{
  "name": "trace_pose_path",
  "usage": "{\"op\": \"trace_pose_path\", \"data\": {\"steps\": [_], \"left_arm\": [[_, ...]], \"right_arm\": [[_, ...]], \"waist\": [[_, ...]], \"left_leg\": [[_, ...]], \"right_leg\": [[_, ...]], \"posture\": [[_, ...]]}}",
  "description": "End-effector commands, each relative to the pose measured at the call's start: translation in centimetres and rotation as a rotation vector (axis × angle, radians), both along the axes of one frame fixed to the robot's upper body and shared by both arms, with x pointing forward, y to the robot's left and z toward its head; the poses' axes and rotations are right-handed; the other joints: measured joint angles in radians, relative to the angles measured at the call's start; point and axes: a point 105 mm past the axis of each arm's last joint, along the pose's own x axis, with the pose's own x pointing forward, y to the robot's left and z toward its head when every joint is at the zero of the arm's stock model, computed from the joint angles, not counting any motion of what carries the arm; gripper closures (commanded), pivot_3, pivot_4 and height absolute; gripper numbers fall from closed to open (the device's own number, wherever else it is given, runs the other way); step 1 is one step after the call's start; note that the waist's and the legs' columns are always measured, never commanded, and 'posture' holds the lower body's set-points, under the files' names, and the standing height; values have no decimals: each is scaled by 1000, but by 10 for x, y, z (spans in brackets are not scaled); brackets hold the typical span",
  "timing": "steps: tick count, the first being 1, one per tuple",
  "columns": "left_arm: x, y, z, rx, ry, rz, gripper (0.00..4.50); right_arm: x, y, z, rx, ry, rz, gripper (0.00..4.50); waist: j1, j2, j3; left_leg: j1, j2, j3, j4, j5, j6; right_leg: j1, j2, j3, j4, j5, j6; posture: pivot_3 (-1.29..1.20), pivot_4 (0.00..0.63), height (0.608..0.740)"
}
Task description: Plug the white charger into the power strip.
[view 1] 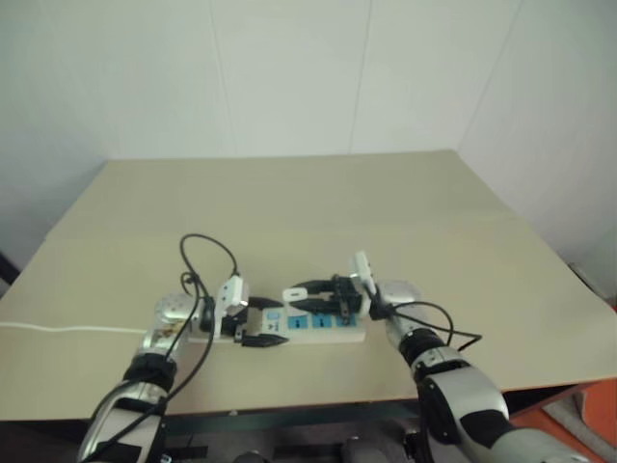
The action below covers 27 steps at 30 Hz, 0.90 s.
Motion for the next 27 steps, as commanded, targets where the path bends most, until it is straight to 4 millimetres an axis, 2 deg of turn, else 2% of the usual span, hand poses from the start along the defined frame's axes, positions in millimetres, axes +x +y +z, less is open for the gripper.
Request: {"op": "trace_pose_path", "data": {"steps": [1,5,9,13,27], "left_arm": [[-10,6,-7,60,21,-56,1229],[-12,6,-7,63,28,-64,1229],[-12,7,-7,64,31,-67,1229],[-13,8,-6,67,31,-65,1229],[-14,10,-7,70,33,-64,1229]], "right_arm": [[-2,-19,-44,-146,117,-91,3387],[0,-16,-41,-155,92,-92,3387],[8,-14,-42,-200,188,-108,3387],[7,-19,-46,-210,237,-102,3387],[-2,-34,-48,-142,151,-109,3387]], "waist": [[0,0,0],[-2,0,-1],[-7,0,-2],[-7,1,-3],[-5,0,-4]], "left_leg": [[0,0,0,0,0,0],[0,0,0,0,0,0],[1,0,0,-1,0,0],[2,1,-1,-3,0,0],[2,1,-1,-5,0,0]], "right_leg": [[0,0,0,0,0,0],[0,0,0,0,0,0],[0,0,0,0,0,0],[0,1,0,0,-1,-2],[0,1,0,0,-1,-2]], "posture": [[0,150,740],[0,150,740],[0,150,740],[0,150,740],[0,150,740]]}}
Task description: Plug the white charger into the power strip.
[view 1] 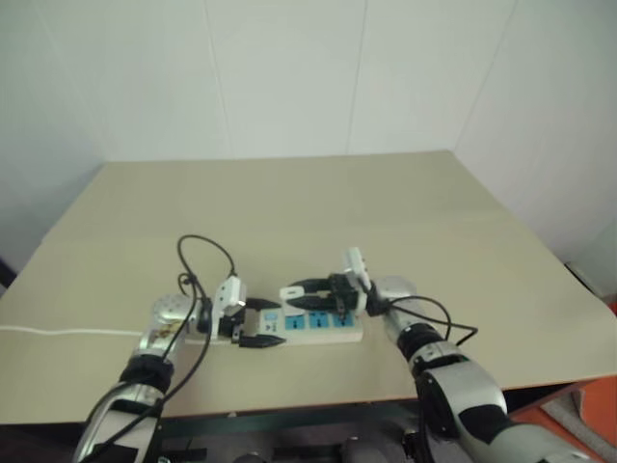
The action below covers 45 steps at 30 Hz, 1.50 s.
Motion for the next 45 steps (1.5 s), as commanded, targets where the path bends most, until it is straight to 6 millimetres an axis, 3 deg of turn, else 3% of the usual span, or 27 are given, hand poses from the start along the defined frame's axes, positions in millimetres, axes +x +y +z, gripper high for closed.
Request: {"op": "trace_pose_path", "data": {"steps": [1,16,27,34,45], "left_arm": [[-13,6,-6,64,18,-75,1229],[-15,5,-7,64,20,-76,1229],[-16,3,-8,63,24,-79,1229],[-16,4,-8,64,25,-80,1229],[-16,4,-9,67,30,-78,1229]], "right_arm": [[-5,-36,-44,-116,96,-98,3387],[-18,-34,-37,-127,-41,17,3387],[-5,-16,-23,-148,-81,-9,3387],[-3,-12,-31,-208,-118,-41,3387],[12,-21,-47,-321,57,-146,3387]], "waist": [[1,0,0],[1,0,0],[-3,0,0],[-6,0,0],[-12,0,0]], "left_leg": [[0,0,0,0,0,0],[0,0,0,-3,0,0],[0,0,0,-4,0,0],[2,0,-1,-6,0,0],[12,0,-2,-12,0,0]], "right_leg": [[0,0,0,0,0,0],[-1,0,0,-1,-1,-1],[-2,1,0,0,-1,-2],[-2,1,0,0,-1,-2],[1,1,1,0,-4,-8]], "posture": [[0,150,740],[0,150,740],[0,150,740],[0,150,740],[0,150,740]]}}
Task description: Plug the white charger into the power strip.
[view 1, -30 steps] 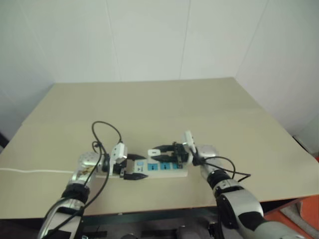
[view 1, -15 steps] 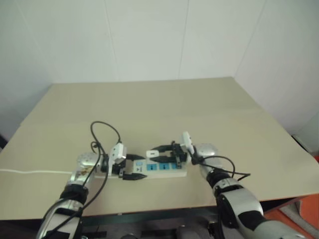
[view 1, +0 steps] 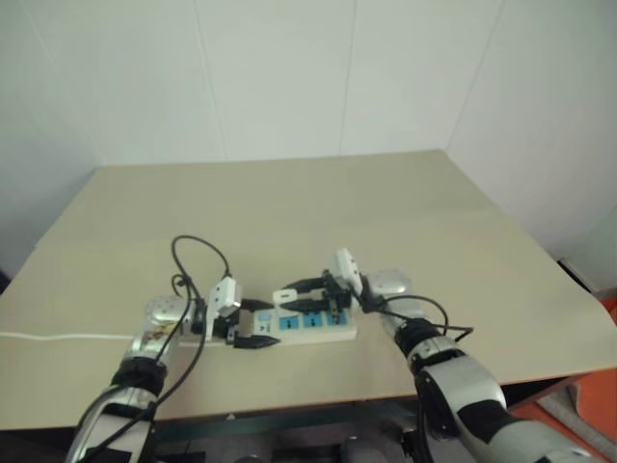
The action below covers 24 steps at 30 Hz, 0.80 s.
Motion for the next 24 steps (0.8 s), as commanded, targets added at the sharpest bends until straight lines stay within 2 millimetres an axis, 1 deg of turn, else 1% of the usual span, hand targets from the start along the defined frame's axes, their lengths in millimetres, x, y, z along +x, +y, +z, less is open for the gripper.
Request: {"op": "trace_pose_path", "data": {"steps": [1,7,14,15,16,17,21,24], "left_arm": [[-15,-4,-8,44,26,-107,1229],[-17,-2,-10,51,28,-103,1229],[-18,-2,-12,57,29,-106,1229],[-18,-2,-12,58,29,-107,1229],[-17,-2,-12,59,28,-108,1229],[-17,-2,-12,59,28,-108,1229],[-16,-3,-11,62,25,-114,1229],[-16,-4,-11,63,23,-117,1229]], "right_arm": [[10,-36,-55,-206,161,-204,3387],[4,-45,-65,-235,179,-194,3387],[6,-52,-71,-279,136,-238,3387],[5,-52,-71,-279,129,-239,3387],[5,-53,-71,-273,119,-240,3387],[5,-53,-71,-267,114,-244,3387],[4,-53,-74,-274,77,-254,3387],[4,-48,-75,-272,51,-257,3387]], "waist": [[0,0,-1],[-1,0,-2],[-2,-2,-7],[-2,-3,-8],[-2,-4,-9],[-3,-4,-9],[-3,-6,-11],[-3,-7,-12]], "left_leg": [[0,0,0,0,0,0],[1,0,0,0,0,0],[2,0,-1,0,0,-1],[2,0,-1,0,-2,-3],[2,0,-2,-1,-4,-7],[2,0,-2,-1,-5,-8],[2,0,-3,-1,-5,-9],[3,0,-3,-1,-5,-9]], "right_leg": [[0,0,0,0,0,0],[1,0,0,0,0,0],[1,0,0,0,0,0],[1,0,0,0,0,-1],[1,0,0,0,0,-1],[1,0,0,-1,0,-1],[1,0,0,-1,-1,-1],[1,0,-1,-1,-1,-1]], "posture": [[0,150,740],[0,150,740],[0,150,740],[0,150,740],[0,150,740],[0,150,740],[0,150,740],[0,150,740]]}}
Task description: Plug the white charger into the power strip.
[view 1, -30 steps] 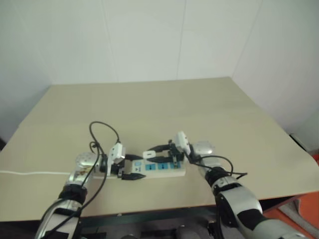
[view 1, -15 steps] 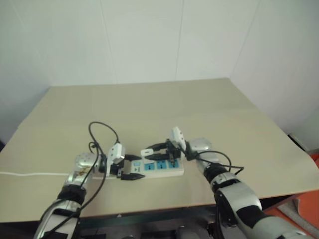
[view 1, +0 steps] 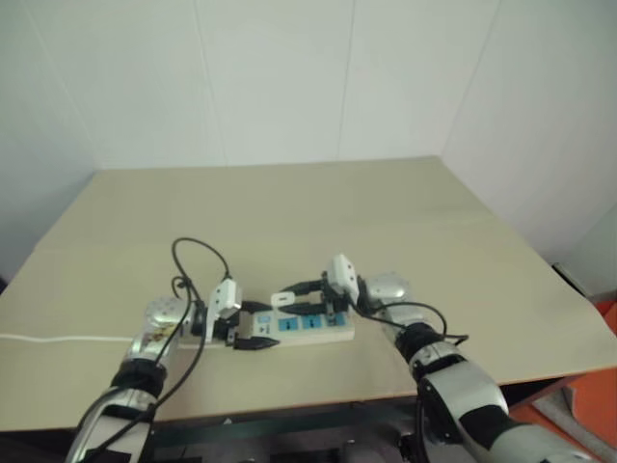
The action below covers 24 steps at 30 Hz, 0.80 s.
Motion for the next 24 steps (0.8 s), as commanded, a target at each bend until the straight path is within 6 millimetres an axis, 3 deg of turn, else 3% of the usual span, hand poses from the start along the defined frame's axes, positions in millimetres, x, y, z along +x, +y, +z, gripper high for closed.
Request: {"op": "trace_pose_path", "data": {"steps": [1,7,11,16,24], "left_arm": [[-16,-5,-7,47,16,-134,1229],[-16,-6,-7,45,17,-135,1229],[-17,-4,-7,46,19,-130,1229],[-18,-4,-8,45,24,-129,1229],[-19,-5,-9,40,32,-137,1229]], "right_arm": [[8,-47,-65,-243,112,-233,3387],[14,-53,-81,-275,255,-332,3387],[12,-59,-86,-300,260,-337,3387],[20,-52,-65,-197,274,-331,3387],[24,-34,-8,1,181,-180,3387]], "waist": [[-1,0,0],[-3,-1,-5],[-1,-1,-8],[-1,-1,-8],[8,1,-4]], "left_leg": [[0,0,0,0,0,0],[0,-1,-7,-6,-1,-1],[2,-2,-10,-15,-1,-1],[4,-2,-10,-16,-1,-1],[-1,-3,-10,-14,0,-1]], "right_leg": [[0,0,0,0,0,0],[0,-1,-2,-6,-2,-3],[1,-1,-4,-14,-2,-3],[1,-1,-4,-13,-2,-3],[-2,0,-3,-12,0,0]], "posture": [[0,150,740],[0,150,740],[0,150,740],[0,150,740],[0,150,740]]}}
